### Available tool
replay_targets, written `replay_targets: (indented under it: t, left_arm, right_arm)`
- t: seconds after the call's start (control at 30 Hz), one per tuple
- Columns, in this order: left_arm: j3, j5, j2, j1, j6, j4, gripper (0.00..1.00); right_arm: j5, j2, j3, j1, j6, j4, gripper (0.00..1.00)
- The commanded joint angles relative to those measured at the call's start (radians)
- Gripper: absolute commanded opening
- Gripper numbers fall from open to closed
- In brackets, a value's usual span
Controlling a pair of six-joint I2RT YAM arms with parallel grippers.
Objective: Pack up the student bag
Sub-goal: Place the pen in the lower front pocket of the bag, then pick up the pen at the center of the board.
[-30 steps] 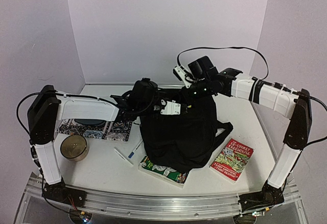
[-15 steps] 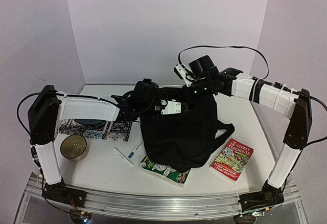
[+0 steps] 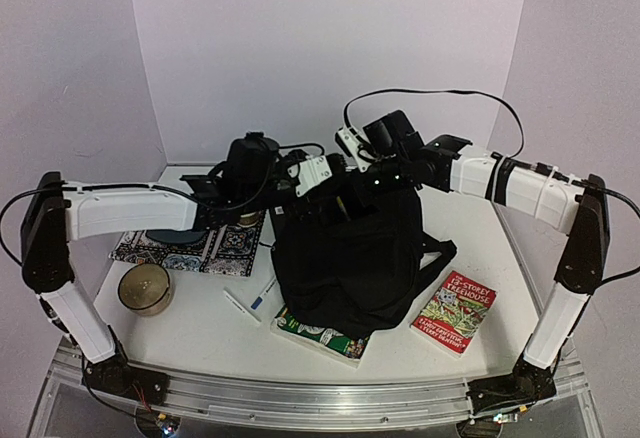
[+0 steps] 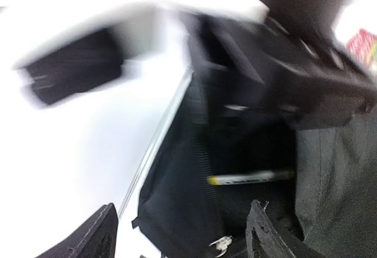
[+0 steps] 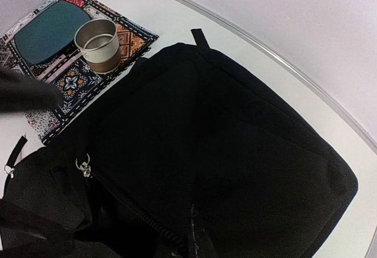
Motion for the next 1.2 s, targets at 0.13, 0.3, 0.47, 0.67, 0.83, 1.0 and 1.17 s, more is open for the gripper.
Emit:
replay_targets:
  t: [0.13,0.3,0.47,0.67,0.83,1.0,1.17]
  left_arm:
    - [-0.146,-0.123,-0.229,0.006,-0.536,-0.028,0.98]
    - [-0.199,-0.213,-0.309,0.007,-0.886,-0.203,0.99]
    - [-0.272,-0.198,-0.366,0.017,-1.156,-0.333,0.99]
    - [-0.341,-0.086,-0.419,0.073,-1.42,-0.508,0.99]
    - [-0.395,-0.022,-0.411,0.087,-1.603,-0.615,0.98]
    - [-0.404,0.032,-0.338,0.087,-1.747,-0.704,0.95]
    - [-0.419,0.086,-0.3,0.087,-1.867,-0.717,0.91]
  right_arm:
    - [0.008,-0.017,0.005,0.009,0.02,0.037,0.0]
    - [-0.005,-0.015,-0.005,0.008,0.018,0.04,0.0]
    - [-0.004,-0.022,-0.022,0.009,0.019,0.041,0.0]
    - [-0.021,-0.037,-0.043,0.008,0.024,0.045,0.0]
    - [-0.019,-0.045,-0.066,0.009,0.025,0.058,0.0]
    - [-0.015,-0.063,-0.073,0.009,0.013,0.058,0.0]
    - [-0.011,-0.081,-0.081,0.009,-0.005,0.059,0.0]
